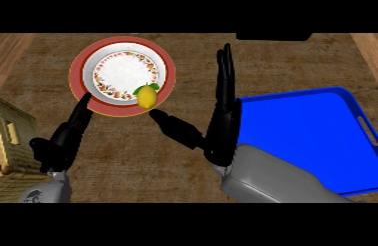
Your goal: Pick the lemon from the tray and place it in the plate
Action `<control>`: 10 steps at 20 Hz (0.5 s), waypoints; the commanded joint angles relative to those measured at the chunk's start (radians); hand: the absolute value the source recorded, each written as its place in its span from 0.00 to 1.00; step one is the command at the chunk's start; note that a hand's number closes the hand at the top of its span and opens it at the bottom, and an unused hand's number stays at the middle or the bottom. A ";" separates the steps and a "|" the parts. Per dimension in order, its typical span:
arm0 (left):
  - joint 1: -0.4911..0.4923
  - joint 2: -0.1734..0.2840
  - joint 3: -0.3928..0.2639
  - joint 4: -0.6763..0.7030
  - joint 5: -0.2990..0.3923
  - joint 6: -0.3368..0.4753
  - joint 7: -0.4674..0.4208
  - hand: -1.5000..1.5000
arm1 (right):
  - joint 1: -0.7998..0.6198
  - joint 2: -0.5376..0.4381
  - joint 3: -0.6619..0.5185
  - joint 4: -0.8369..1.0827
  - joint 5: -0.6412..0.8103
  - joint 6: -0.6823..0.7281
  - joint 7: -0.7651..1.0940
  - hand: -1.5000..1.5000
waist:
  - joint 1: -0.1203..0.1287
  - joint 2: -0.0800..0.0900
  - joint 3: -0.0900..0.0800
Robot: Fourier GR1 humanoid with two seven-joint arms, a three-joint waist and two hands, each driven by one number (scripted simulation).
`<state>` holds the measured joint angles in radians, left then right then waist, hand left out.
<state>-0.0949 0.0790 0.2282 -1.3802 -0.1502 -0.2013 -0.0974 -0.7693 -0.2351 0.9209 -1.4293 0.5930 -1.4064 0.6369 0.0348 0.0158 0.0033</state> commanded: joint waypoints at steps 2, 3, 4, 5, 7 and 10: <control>-0.011 0.002 0.000 0.000 0.005 0.002 -0.002 0.50 | 0.074 -0.163 0.097 -0.141 -0.120 -0.089 -0.103 0.00 | 0.001 0.001 0.001; -0.040 0.015 0.009 -0.004 0.011 0.003 0.030 0.50 | 0.089 -0.191 0.102 -0.165 -0.136 -0.090 -0.117 0.00 | 0.000 0.002 0.001; 0.010 0.018 -0.001 0.056 -0.009 -0.011 -0.058 0.50 | 0.114 -0.170 0.113 -0.157 -0.128 -0.090 -0.154 0.00 | 0.002 0.005 0.001; -0.025 0.001 -0.015 0.029 -0.007 -0.002 -0.020 0.50 | 0.103 -0.193 0.109 -0.146 -0.149 -0.091 -0.159 0.00 | 0.011 0.009 0.002; 0.015 0.005 -0.007 0.031 0.005 -0.013 -0.041 0.50 | 0.089 -0.199 0.115 -0.116 -0.182 -0.091 -0.187 0.00 | 0.017 0.005 0.001; -0.028 -0.010 -0.020 0.029 -0.006 0.010 -0.017 0.50 | 0.126 -0.210 0.116 -0.136 -0.218 -0.092 -0.226 0.00 | 0.014 0.008 0.003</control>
<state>-0.1067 0.0788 0.2181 -1.3604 -0.1492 -0.2032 -0.1125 -0.6616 -0.4319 1.0271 -1.5645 0.4251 -1.4644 0.4607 0.0455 0.0216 0.0053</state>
